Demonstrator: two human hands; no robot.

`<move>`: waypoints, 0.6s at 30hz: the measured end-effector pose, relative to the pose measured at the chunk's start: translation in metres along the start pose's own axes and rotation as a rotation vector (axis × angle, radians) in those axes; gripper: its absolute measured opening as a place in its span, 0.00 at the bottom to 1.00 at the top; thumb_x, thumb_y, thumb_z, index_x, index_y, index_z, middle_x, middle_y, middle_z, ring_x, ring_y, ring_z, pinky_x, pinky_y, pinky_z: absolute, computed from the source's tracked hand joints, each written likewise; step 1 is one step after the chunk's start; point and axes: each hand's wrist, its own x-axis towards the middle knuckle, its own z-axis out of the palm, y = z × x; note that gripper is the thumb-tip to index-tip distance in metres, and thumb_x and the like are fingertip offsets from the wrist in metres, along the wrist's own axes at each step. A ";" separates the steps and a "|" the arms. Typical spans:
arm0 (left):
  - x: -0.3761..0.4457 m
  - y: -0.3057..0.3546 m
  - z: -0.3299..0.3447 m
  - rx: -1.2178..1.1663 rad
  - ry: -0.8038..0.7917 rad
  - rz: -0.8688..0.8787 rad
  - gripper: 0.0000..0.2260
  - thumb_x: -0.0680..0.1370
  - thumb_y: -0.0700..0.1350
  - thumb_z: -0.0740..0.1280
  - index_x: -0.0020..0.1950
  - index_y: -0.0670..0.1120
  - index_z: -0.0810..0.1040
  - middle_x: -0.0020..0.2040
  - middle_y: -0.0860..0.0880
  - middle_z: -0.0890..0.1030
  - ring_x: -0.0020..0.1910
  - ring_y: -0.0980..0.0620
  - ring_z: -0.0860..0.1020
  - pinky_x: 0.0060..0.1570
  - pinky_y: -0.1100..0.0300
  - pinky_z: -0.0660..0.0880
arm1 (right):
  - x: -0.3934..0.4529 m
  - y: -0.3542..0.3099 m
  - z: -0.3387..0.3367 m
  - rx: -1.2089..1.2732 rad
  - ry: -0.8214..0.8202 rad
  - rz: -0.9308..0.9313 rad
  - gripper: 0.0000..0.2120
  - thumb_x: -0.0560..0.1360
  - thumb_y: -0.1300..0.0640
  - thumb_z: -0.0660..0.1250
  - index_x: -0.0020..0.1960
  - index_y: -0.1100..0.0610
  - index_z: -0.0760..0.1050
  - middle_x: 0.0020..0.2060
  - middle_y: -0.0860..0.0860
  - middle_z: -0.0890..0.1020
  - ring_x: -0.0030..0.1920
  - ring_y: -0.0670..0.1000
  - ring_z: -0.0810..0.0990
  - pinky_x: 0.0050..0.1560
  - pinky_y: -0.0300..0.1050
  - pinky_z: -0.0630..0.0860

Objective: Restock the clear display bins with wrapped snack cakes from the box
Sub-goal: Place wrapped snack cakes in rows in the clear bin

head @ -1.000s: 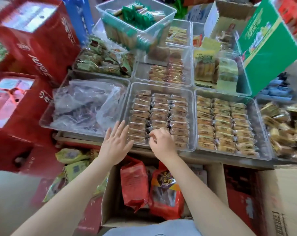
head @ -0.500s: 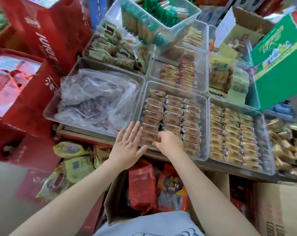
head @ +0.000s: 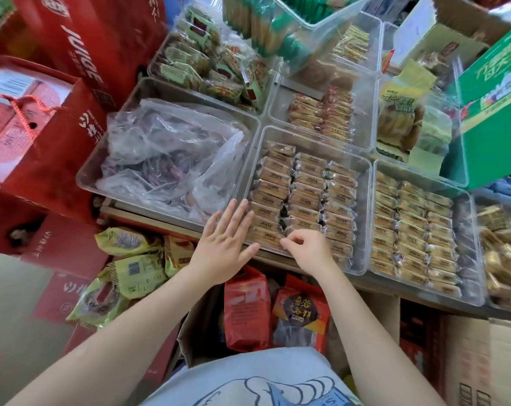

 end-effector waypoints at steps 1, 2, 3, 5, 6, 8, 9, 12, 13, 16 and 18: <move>0.000 0.000 -0.001 -0.002 -0.003 -0.003 0.33 0.82 0.65 0.46 0.82 0.48 0.55 0.83 0.49 0.48 0.81 0.54 0.40 0.76 0.54 0.33 | 0.000 0.001 0.001 0.017 0.002 -0.006 0.10 0.78 0.51 0.70 0.39 0.53 0.83 0.39 0.46 0.83 0.43 0.47 0.78 0.40 0.41 0.69; 0.000 0.001 -0.001 -0.002 -0.001 -0.009 0.33 0.82 0.65 0.46 0.82 0.48 0.55 0.83 0.49 0.48 0.81 0.54 0.40 0.76 0.55 0.32 | 0.000 0.002 0.003 0.026 0.001 -0.010 0.10 0.78 0.51 0.69 0.39 0.52 0.82 0.40 0.46 0.83 0.44 0.48 0.78 0.43 0.42 0.69; 0.000 0.001 -0.002 0.000 0.000 -0.011 0.33 0.82 0.65 0.46 0.83 0.49 0.55 0.83 0.49 0.47 0.81 0.54 0.39 0.75 0.56 0.31 | 0.001 0.001 0.006 0.028 -0.002 -0.015 0.10 0.78 0.50 0.69 0.39 0.50 0.82 0.41 0.45 0.82 0.45 0.48 0.78 0.45 0.44 0.71; 0.001 0.002 -0.004 -0.015 -0.044 -0.012 0.34 0.81 0.67 0.43 0.83 0.51 0.52 0.83 0.51 0.42 0.80 0.55 0.35 0.74 0.57 0.28 | 0.003 -0.005 0.009 -0.003 -0.020 -0.028 0.10 0.78 0.49 0.68 0.38 0.48 0.79 0.42 0.45 0.81 0.47 0.50 0.78 0.48 0.47 0.74; 0.001 0.002 -0.005 -0.028 -0.066 -0.014 0.34 0.80 0.67 0.41 0.83 0.53 0.51 0.82 0.52 0.39 0.79 0.56 0.33 0.73 0.57 0.27 | 0.004 -0.009 0.010 -0.036 -0.039 -0.030 0.11 0.78 0.48 0.67 0.38 0.48 0.78 0.41 0.46 0.81 0.46 0.51 0.78 0.47 0.48 0.75; 0.001 0.002 -0.008 -0.042 -0.084 -0.025 0.35 0.79 0.68 0.40 0.83 0.55 0.51 0.82 0.53 0.37 0.79 0.56 0.31 0.73 0.58 0.27 | 0.007 -0.016 0.009 -0.119 -0.086 -0.024 0.12 0.79 0.46 0.67 0.39 0.49 0.77 0.39 0.47 0.80 0.43 0.51 0.78 0.40 0.46 0.74; 0.001 0.003 -0.010 -0.045 -0.094 -0.030 0.34 0.79 0.68 0.40 0.82 0.56 0.52 0.82 0.54 0.37 0.79 0.56 0.32 0.73 0.58 0.27 | 0.009 -0.019 0.008 -0.160 -0.098 -0.019 0.12 0.79 0.45 0.67 0.39 0.50 0.77 0.38 0.47 0.80 0.43 0.52 0.78 0.37 0.45 0.71; 0.002 0.005 -0.013 -0.026 -0.130 -0.049 0.34 0.78 0.69 0.39 0.82 0.58 0.51 0.81 0.55 0.35 0.78 0.56 0.31 0.71 0.59 0.26 | 0.014 -0.022 0.007 -0.232 -0.095 0.009 0.12 0.78 0.43 0.67 0.41 0.50 0.75 0.40 0.47 0.79 0.44 0.52 0.78 0.35 0.43 0.68; 0.003 0.006 -0.015 -0.016 -0.142 -0.055 0.34 0.78 0.69 0.39 0.82 0.59 0.51 0.81 0.55 0.35 0.78 0.57 0.30 0.71 0.60 0.26 | 0.015 -0.022 0.007 -0.242 -0.097 0.011 0.12 0.78 0.43 0.67 0.41 0.50 0.75 0.41 0.47 0.79 0.44 0.52 0.79 0.36 0.43 0.69; 0.004 0.008 -0.018 0.004 -0.155 -0.083 0.34 0.77 0.69 0.41 0.81 0.59 0.55 0.82 0.56 0.36 0.78 0.58 0.31 0.70 0.62 0.25 | 0.020 -0.017 0.008 -0.245 -0.085 -0.014 0.12 0.78 0.44 0.67 0.41 0.50 0.76 0.39 0.47 0.79 0.42 0.52 0.78 0.37 0.42 0.71; 0.004 0.013 -0.020 -0.008 -0.160 -0.116 0.33 0.77 0.69 0.42 0.80 0.59 0.57 0.81 0.58 0.36 0.77 0.60 0.30 0.70 0.63 0.25 | 0.022 -0.012 0.010 -0.236 -0.083 -0.035 0.12 0.78 0.44 0.67 0.41 0.51 0.76 0.38 0.47 0.80 0.42 0.52 0.79 0.37 0.42 0.71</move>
